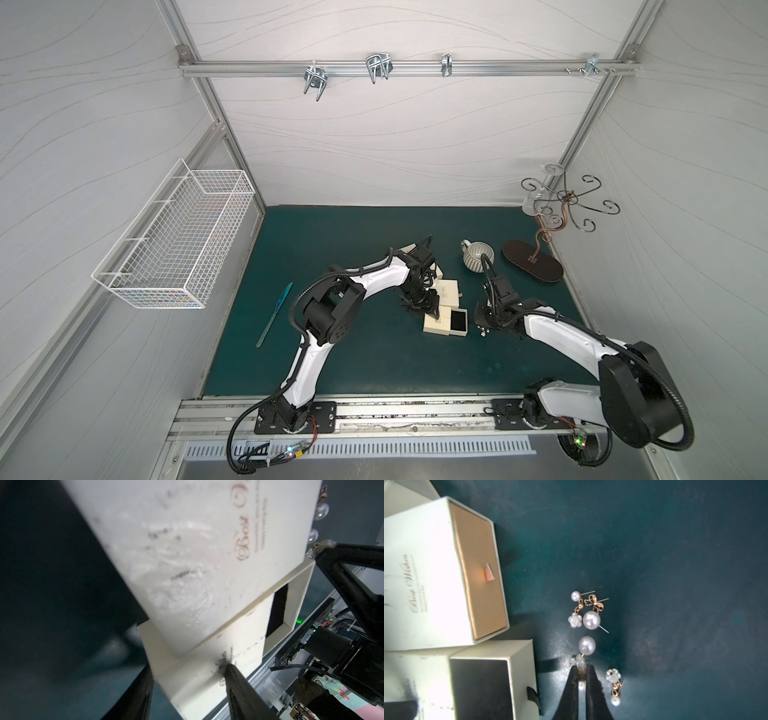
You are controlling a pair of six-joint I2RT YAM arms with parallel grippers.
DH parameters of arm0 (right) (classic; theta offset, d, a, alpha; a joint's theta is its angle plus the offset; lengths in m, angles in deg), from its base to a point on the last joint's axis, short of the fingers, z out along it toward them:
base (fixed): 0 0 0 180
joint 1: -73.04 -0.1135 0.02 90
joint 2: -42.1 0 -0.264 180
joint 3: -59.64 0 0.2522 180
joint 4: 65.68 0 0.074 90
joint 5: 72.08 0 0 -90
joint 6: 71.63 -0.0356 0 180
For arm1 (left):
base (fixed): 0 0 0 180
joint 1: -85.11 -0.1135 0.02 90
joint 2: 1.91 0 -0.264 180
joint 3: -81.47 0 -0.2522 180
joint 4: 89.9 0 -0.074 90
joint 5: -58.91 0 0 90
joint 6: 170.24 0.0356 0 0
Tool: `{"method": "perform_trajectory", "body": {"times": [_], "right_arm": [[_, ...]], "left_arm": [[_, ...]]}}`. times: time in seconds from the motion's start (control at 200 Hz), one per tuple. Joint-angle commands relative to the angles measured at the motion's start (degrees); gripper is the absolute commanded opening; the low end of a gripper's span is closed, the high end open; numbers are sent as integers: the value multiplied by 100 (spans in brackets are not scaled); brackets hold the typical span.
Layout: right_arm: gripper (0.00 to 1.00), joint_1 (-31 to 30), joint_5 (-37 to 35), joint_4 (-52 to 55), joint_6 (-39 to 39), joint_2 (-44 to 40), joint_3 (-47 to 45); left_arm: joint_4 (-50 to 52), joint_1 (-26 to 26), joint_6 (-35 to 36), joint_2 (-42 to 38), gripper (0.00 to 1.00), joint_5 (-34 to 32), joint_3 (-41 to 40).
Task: Take out the earrings from the drawer-style jewelry box
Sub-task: Place the earring at the center of the board.
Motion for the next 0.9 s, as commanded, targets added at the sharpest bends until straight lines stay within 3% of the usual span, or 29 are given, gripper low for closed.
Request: {"method": "perform_trajectory", "body": {"times": [0.0, 0.315, 0.57, 0.895], "right_arm": [[6, 32, 167, -133, 46, 122, 25], [8, 32, 503, -280, 212, 560, 364], [24, 3, 453, -135, 214, 383, 383], [25, -265, 701, -15, 316, 237, 182]], "left_arm": [[347, -8, 99, 226, 57, -829, -79], [324, 5, 93, 178, 57, -855, -120], [278, -1, 139, 148, 57, -796, -136], [81, -9, 342, -118, 61, -199, -192]]}}
